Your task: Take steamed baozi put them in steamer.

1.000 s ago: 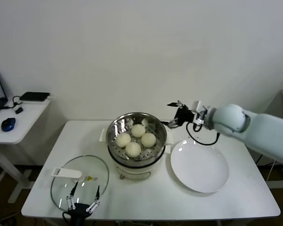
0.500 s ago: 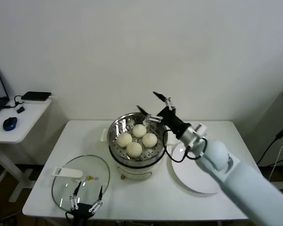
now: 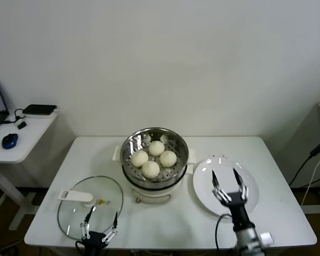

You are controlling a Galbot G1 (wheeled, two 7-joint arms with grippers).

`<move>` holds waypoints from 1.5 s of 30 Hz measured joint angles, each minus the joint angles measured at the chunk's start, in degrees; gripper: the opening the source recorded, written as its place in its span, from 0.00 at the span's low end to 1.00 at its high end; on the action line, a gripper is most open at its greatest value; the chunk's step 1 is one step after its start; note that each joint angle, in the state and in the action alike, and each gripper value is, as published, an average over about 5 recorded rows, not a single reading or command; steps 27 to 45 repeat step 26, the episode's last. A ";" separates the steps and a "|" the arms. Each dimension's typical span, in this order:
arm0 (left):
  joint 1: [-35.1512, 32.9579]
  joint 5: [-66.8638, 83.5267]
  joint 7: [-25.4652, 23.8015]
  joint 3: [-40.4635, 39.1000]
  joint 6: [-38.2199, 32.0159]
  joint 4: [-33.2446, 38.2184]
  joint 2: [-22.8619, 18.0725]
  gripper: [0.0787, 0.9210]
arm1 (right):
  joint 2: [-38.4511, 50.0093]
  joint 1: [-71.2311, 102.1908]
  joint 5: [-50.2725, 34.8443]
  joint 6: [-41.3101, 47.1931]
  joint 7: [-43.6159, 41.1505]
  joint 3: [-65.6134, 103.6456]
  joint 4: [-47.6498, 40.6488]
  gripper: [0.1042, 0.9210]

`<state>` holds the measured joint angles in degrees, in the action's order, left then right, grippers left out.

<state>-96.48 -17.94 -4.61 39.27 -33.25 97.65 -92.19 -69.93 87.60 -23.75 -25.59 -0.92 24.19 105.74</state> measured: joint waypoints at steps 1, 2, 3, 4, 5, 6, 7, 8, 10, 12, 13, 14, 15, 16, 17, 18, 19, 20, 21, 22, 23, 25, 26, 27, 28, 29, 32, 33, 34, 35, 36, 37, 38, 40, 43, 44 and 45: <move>-0.03 0.00 0.01 0.00 -0.05 0.00 0.00 0.88 | -0.59 1.70 0.21 -0.95 0.01 0.67 -0.14 0.88; -0.06 0.00 0.02 -0.01 -0.09 0.01 0.00 0.88 | -1.13 3.17 0.40 -1.83 0.00 1.28 -0.24 0.88; -0.08 0.00 0.03 -0.01 -0.12 0.02 0.00 0.88 | -1.62 4.40 0.57 -2.61 -0.02 1.84 -0.33 0.88; -0.10 0.00 0.04 -0.01 -0.15 0.04 0.00 0.88 | -2.03 5.40 0.74 -3.29 -0.04 2.33 -0.41 0.88; -0.12 0.00 0.05 0.00 -0.16 0.08 0.00 0.88 | -2.41 6.27 0.89 -3.88 -0.07 2.77 -0.47 0.88; -0.14 0.00 0.05 0.03 -0.17 0.12 0.00 0.88 | -2.78 7.03 1.04 -4.41 -0.11 3.18 -0.51 0.88; -0.16 0.00 0.05 0.05 -0.17 0.17 0.00 0.88 | -3.12 7.70 1.20 -4.85 -0.16 3.57 -0.55 0.88; -0.17 0.00 0.05 0.08 -0.17 0.22 0.00 0.88 | -3.42 8.31 1.34 -5.22 -0.20 3.91 -0.57 0.88; -0.20 0.00 0.05 0.13 -0.17 0.32 0.00 0.88 | -3.97 9.36 1.57 -5.78 -0.27 4.51 -0.59 0.88; -0.27 0.00 0.05 0.14 -0.17 0.41 0.00 0.88 | -4.40 10.23 1.76 -6.17 -0.30 4.98 -0.65 0.88; -0.31 0.00 0.05 0.14 -0.18 0.44 0.00 0.88 | -4.60 10.61 1.84 -6.35 -0.30 5.17 -0.71 0.88; -0.35 0.00 0.05 0.14 -0.18 0.47 0.00 0.88 | -4.78 10.96 1.93 -6.51 -0.31 5.34 -0.80 0.88; -0.37 0.00 0.05 0.14 -0.18 0.51 0.00 0.88 | -4.94 11.27 2.02 -6.67 -0.34 5.47 -0.89 0.88; -0.39 0.00 0.05 0.14 -0.18 0.55 0.00 0.88 | -5.08 11.56 2.10 -6.82 -0.37 5.58 -0.97 0.88; -0.40 0.00 0.05 0.14 -0.17 0.60 0.00 0.88 | -5.21 11.84 2.18 -6.96 -0.41 5.67 -1.04 0.88; -0.41 0.00 0.05 0.13 -0.15 0.67 0.00 0.88 | -5.33 12.09 2.26 -7.08 -0.47 5.74 -1.11 0.88; -0.43 0.00 0.05 0.13 -0.14 0.73 0.00 0.88 | -5.43 12.32 2.34 -7.19 -0.54 5.82 -1.17 0.88; -0.45 -0.01 0.05 0.12 -0.13 0.79 0.00 0.88 | -5.52 12.53 2.42 -7.30 -0.61 5.90 -1.23 0.88; -0.48 -0.01 0.05 0.12 -0.12 0.84 0.00 0.88 | -5.60 12.72 2.48 -7.38 -0.67 5.97 -1.28 0.88; -0.51 -0.01 0.05 0.11 -0.12 0.88 0.00 0.88 | -5.68 12.88 2.54 -7.45 -0.73 6.05 -1.32 0.88; -0.55 -0.02 0.05 0.11 -0.12 0.90 0.00 0.88 | -5.76 13.01 2.59 -7.50 -0.77 6.14 -1.34 0.88; -0.60 -0.02 0.05 0.11 -0.13 0.93 0.00 0.88 | -5.88 13.18 2.64 -7.55 -0.83 6.26 -1.35 0.88; -0.61 -0.02 0.05 0.12 -0.13 0.93 0.00 0.88 | -5.93 13.22 2.66 -7.55 -0.86 6.31 -1.35 0.88; -0.61 -0.02 0.05 0.12 -0.13 0.93 0.00 0.88 | -5.93 13.22 2.66 -7.55 -0.86 6.31 -1.35 0.88; -0.61 -0.02 0.05 0.12 -0.13 0.93 0.00 0.88 | -5.93 13.22 2.66 -7.55 -0.86 6.31 -1.35 0.88; -0.61 -0.02 0.05 0.12 -0.13 0.93 0.00 0.88 | -5.93 13.22 2.66 -7.55 -0.86 6.31 -1.35 0.88; -0.61 -0.02 0.05 0.12 -0.13 0.93 0.00 0.88 | -5.93 13.22 2.66 -7.55 -0.86 6.31 -1.35 0.88; -0.61 -0.02 0.05 0.12 -0.13 0.93 0.00 0.88 | -5.93 13.22 2.66 -7.55 -0.86 6.31 -1.35 0.88; -0.61 -0.02 0.05 0.12 -0.13 0.93 0.00 0.88 | -5.93 13.22 2.66 -7.55 -0.86 6.31 -1.35 0.88; -0.61 -0.02 0.05 0.12 -0.13 0.93 0.00 0.88 | -5.93 13.22 2.66 -7.55 -0.86 6.31 -1.35 0.88; -0.61 -0.02 0.05 0.12 -0.13 0.93 0.00 0.88 | -5.93 13.22 2.66 -7.55 -0.86 6.31 -1.35 0.88; -0.61 -0.02 0.05 0.12 -0.13 0.93 0.00 0.88 | -5.93 13.22 2.66 -7.55 -0.86 6.31 -1.35 0.88; -0.61 -0.02 0.05 0.12 -0.13 0.93 0.00 0.88 | -5.93 13.22 2.66 -7.55 -0.86 6.31 -1.35 0.88; -0.61 -0.02 0.05 0.12 -0.13 0.93 0.00 0.88 | -5.93 13.22 2.66 -7.55 -0.86 6.31 -1.35 0.88; -0.61 -0.02 0.05 0.12 -0.13 0.93 0.00 0.88 | -5.93 13.22 2.66 -7.55 -0.86 6.31 -1.35 0.88; -0.61 -0.02 0.05 0.12 -0.13 0.93 0.00 0.88 | -5.93 13.22 2.66 -7.55 -0.86 6.31 -1.35 0.88; -0.61 -0.02 0.05 0.12 -0.13 0.93 0.00 0.88 | -5.93 13.22 2.66 -7.55 -0.86 6.31 -1.35 0.88</move>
